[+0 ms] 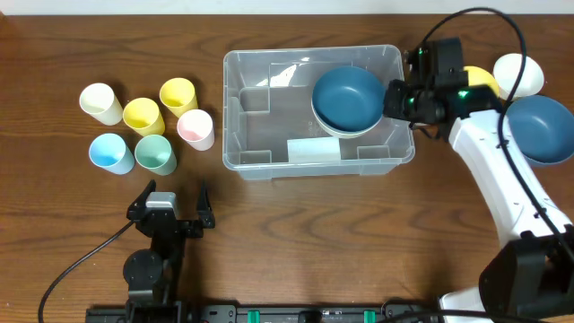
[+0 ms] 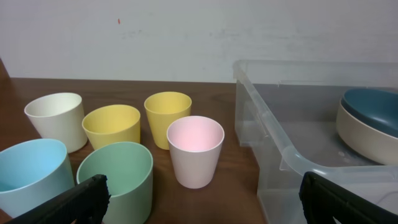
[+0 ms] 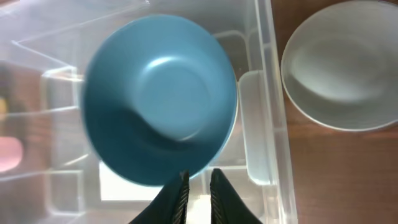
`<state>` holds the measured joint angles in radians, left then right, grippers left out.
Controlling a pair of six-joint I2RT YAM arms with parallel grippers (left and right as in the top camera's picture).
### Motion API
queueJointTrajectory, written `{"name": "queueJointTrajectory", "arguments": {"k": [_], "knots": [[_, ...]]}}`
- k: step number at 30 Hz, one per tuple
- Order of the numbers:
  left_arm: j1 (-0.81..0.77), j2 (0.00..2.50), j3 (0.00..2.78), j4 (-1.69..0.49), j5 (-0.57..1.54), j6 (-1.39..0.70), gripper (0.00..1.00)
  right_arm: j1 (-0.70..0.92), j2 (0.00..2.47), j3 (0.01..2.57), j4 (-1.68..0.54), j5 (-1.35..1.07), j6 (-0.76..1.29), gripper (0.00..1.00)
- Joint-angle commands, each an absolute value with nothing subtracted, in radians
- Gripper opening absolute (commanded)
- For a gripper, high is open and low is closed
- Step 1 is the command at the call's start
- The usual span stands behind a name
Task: Pack container
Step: 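Lower the dark blue bowl into the cream bowl and release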
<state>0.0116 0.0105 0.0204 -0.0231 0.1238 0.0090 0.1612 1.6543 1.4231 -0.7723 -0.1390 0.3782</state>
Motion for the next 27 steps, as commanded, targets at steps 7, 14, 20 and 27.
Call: {"name": "queueJointTrajectory", "arguments": {"k": [7, 14, 20, 27], "knots": [[0.017, 0.006, 0.004, -0.059, 0.138, 0.026, 0.98, -0.07, 1.575, 1.718, -1.087, -0.095, 0.412, 0.31], [0.017, 0.006, 0.004, -0.059, 0.138, 0.026, 0.98, -0.415, 1.61, 1.658, -1.23, -0.108, 0.496, 0.43], [0.017, 0.006, 0.004, -0.059, 0.138, 0.026, 0.98, -0.63, 1.617, 1.506, -1.162, -0.113, 0.501, 0.46], [0.017, 0.006, 0.004, -0.059, 0.138, 0.026, 0.98, -0.78, 1.617, 1.313, -0.986, -0.122, 0.539, 0.45]]}}
